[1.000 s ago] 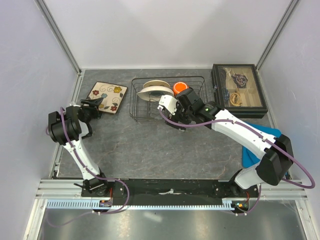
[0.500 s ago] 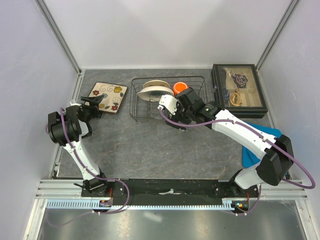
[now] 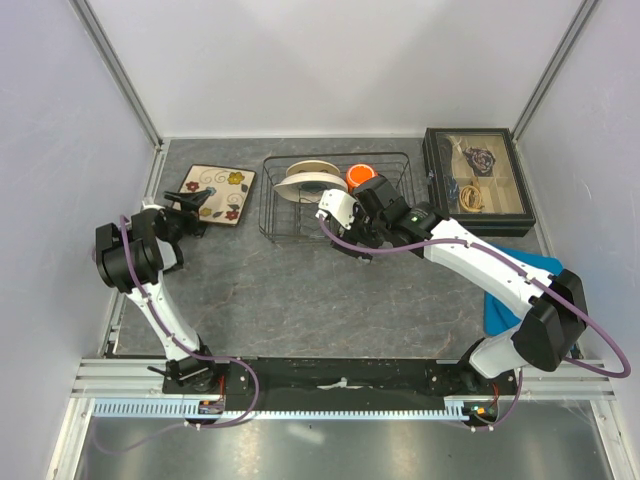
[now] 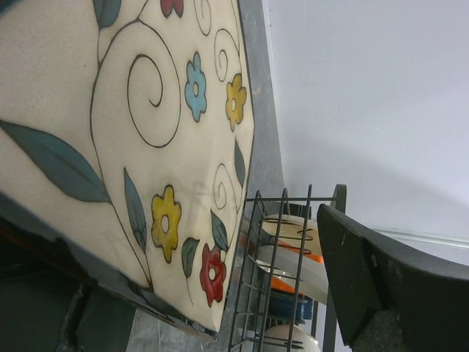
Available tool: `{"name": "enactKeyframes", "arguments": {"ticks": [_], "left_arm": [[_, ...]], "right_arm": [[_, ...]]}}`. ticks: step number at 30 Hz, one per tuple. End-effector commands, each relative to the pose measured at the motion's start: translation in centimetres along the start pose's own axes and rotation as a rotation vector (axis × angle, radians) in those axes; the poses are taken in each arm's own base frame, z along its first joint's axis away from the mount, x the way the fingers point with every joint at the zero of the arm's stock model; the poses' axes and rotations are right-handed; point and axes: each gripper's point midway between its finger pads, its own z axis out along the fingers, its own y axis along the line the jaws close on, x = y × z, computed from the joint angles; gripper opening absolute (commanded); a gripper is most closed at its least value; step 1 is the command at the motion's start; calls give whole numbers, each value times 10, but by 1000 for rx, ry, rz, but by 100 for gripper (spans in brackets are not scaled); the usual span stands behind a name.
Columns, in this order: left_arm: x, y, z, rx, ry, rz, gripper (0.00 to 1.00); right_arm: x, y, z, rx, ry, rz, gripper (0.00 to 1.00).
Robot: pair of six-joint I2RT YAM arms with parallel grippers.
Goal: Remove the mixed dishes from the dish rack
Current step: Place the plate at the center of the board.
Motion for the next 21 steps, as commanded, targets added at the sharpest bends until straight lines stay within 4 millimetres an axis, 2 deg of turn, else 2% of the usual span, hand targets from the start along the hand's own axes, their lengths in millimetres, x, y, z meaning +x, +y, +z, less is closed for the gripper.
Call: {"name": "enactKeyframes", "arguments": {"ticks": [1, 21], "left_arm": [[13, 15, -6, -94, 42, 60, 99], [15, 11, -24, -201, 65, 113, 99]], "right_arm": [[-10, -6, -9, 17, -44, -1, 98], [-8, -3, -12, 19, -58, -2, 98]]}}
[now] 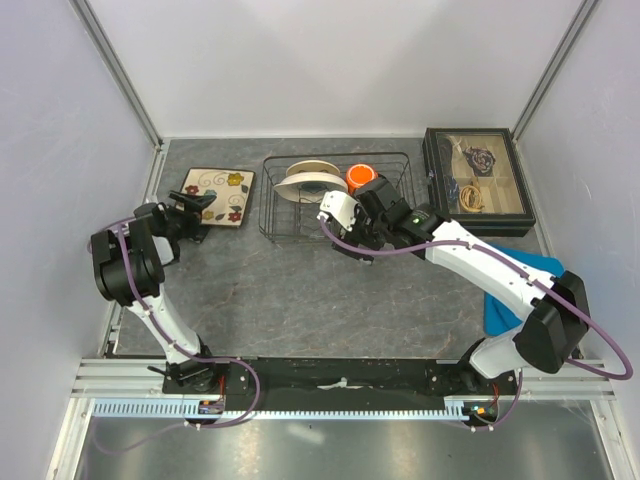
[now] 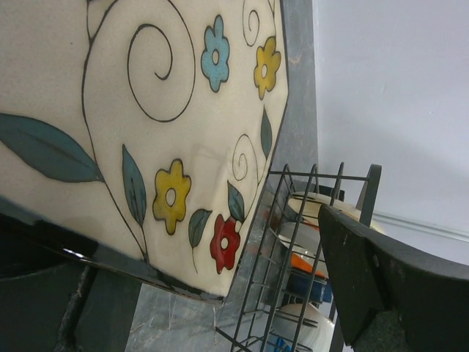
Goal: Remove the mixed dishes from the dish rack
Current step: Place the plate at the center of the board.
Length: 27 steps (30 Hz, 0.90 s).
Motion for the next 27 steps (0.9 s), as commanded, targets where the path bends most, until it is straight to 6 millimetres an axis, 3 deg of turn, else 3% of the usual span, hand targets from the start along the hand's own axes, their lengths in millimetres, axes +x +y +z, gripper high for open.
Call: {"name": "enactKeyframes", "arguments": {"ticks": [1, 17, 27], "left_arm": [[2, 10, -10, -65, -5, 69, 99], [3, 26, -12, -184, 50, 85, 99], [12, 17, -15, -155, 103, 68, 99]], "right_arm": [[-12, -5, -11, 22, -61, -1, 98], [-13, -7, -20, 38, -77, 3, 98], [-14, -6, -17, 28, -71, 2, 98]]}}
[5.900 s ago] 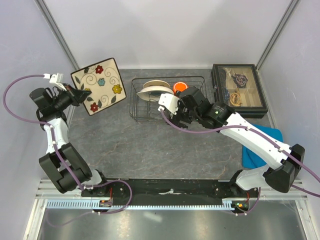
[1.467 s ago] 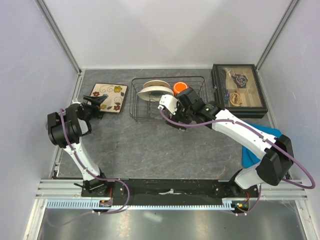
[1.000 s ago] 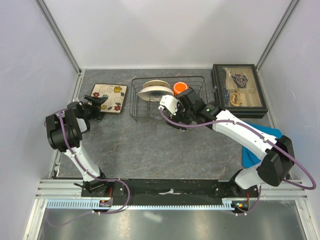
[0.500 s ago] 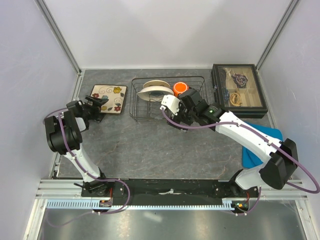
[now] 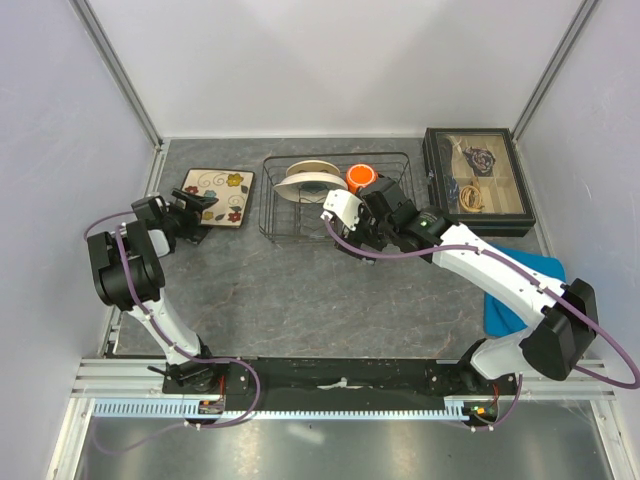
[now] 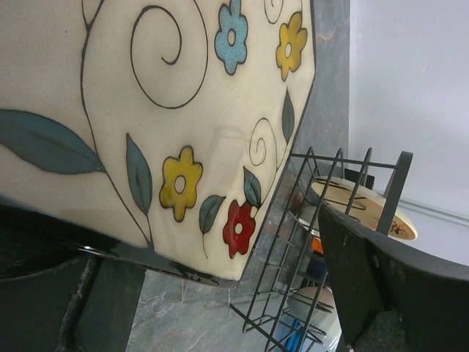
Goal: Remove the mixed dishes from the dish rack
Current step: Place the plate at the center of the board.
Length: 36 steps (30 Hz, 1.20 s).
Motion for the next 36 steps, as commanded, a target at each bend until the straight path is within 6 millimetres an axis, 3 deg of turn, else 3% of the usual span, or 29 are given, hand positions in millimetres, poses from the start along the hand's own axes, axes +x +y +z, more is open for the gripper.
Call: {"name": "enactKeyframes", "arguments": {"ticks": [1, 20, 36], "left_arm": [[9, 10, -7, -46, 34, 24, 99], [21, 14, -10, 56, 126, -72, 99], [22, 13, -37, 69, 147, -61, 99]], "right_arm": [[-9, -3, -3, 8, -36, 1, 98], [-6, -2, -3, 6, -32, -2, 98], [-4, 0, -7, 9, -41, -2, 98]]}}
